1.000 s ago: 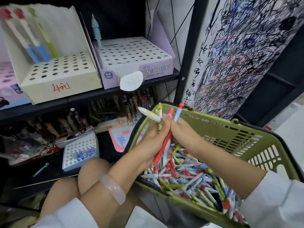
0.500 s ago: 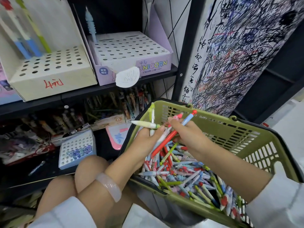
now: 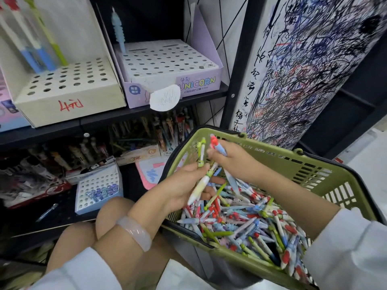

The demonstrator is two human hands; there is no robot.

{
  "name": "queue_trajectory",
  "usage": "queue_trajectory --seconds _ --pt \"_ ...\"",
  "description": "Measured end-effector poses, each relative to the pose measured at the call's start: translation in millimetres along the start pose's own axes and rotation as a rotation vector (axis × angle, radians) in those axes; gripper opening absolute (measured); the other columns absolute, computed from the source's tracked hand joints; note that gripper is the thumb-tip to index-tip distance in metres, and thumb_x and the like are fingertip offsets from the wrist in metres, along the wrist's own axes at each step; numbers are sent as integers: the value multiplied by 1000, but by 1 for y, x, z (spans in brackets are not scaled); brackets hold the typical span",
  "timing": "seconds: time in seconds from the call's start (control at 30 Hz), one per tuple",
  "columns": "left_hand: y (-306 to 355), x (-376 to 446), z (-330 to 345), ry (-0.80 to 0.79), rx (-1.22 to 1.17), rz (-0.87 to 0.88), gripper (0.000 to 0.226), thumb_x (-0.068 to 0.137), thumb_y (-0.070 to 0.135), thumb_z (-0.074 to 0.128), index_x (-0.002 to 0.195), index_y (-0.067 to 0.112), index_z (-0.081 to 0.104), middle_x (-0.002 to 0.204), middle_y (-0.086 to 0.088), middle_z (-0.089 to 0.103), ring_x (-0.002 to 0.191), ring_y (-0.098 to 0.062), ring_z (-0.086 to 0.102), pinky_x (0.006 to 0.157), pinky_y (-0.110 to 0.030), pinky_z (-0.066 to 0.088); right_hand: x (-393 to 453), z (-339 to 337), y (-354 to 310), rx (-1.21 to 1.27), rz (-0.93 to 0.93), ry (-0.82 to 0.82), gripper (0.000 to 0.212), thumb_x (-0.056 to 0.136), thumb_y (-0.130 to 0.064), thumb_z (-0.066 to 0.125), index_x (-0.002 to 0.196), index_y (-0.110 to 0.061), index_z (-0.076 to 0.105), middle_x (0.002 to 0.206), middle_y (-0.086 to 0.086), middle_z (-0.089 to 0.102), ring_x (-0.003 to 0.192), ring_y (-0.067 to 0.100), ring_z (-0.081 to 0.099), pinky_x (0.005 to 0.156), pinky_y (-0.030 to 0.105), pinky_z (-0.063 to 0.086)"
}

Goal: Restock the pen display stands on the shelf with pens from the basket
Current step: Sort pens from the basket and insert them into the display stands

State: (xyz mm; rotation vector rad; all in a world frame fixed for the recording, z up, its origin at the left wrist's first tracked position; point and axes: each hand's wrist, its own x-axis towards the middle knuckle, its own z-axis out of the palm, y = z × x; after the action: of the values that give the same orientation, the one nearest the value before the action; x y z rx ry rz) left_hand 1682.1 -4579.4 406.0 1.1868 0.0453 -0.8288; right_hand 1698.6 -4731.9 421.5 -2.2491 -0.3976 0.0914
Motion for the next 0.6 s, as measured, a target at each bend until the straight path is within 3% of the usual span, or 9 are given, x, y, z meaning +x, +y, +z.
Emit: queue_trajectory --seconds 0.07,0.13,0.23,0.33,0.43,0.53,0.6 --pt "-3 1 -4 26 2 25 18 98 22 45 110 10 49 59 -2 57 38 -9 44 37 -17 38 2 2 3 104 73 99 34 99 -27 42 75 -4 51 66 -4 41 60 5 40 58 16 33" --pt "-6 4 -7 103 84 78 8 94 17 52 94 9 53 54 1 46 37 -7 37 38 -15 32 3 4 6 275 196 165 41 99 -33 40 75 -1 50 69 2 47 64 10 46 67 20 40" --pt "-11 9 -7 311 169 229 16 88 5 61 73 11 55 56 1 51 46 -9 45 46 -16 40 8 8 8 681 363 224 37 100 -33 40 78 -7 54 82 10 68 72 15 68 69 24 56" --pt "-11 11 -3 273 92 287 9 92 11 55 85 12 60 84 -8 64 80 -20 61 74 -33 54 12 17 5 959 427 193 34 100 -31 41 89 -3 57 84 12 70 71 16 71 63 24 57" --pt "-9 10 0 78 79 215 21 96 23 47 111 18 60 105 -11 68 98 -24 66 83 -39 55 17 31 2 802 478 104 35 97 -42 42 85 -15 62 76 1 68 62 10 66 50 22 50" --pt "-5 7 -2 54 113 140 23 96 19 47 116 8 55 76 -7 70 63 -17 67 60 -28 58 26 36 2 666 503 44 40 95 -50 41 85 -20 64 90 2 70 77 15 64 62 24 47" --pt "-2 7 -10 153 138 142 11 93 12 52 103 8 57 59 0 63 46 -9 58 48 -20 51 30 34 8 762 529 -65 56 93 -59 33 102 -15 66 103 6 71 93 19 66 77 26 52"
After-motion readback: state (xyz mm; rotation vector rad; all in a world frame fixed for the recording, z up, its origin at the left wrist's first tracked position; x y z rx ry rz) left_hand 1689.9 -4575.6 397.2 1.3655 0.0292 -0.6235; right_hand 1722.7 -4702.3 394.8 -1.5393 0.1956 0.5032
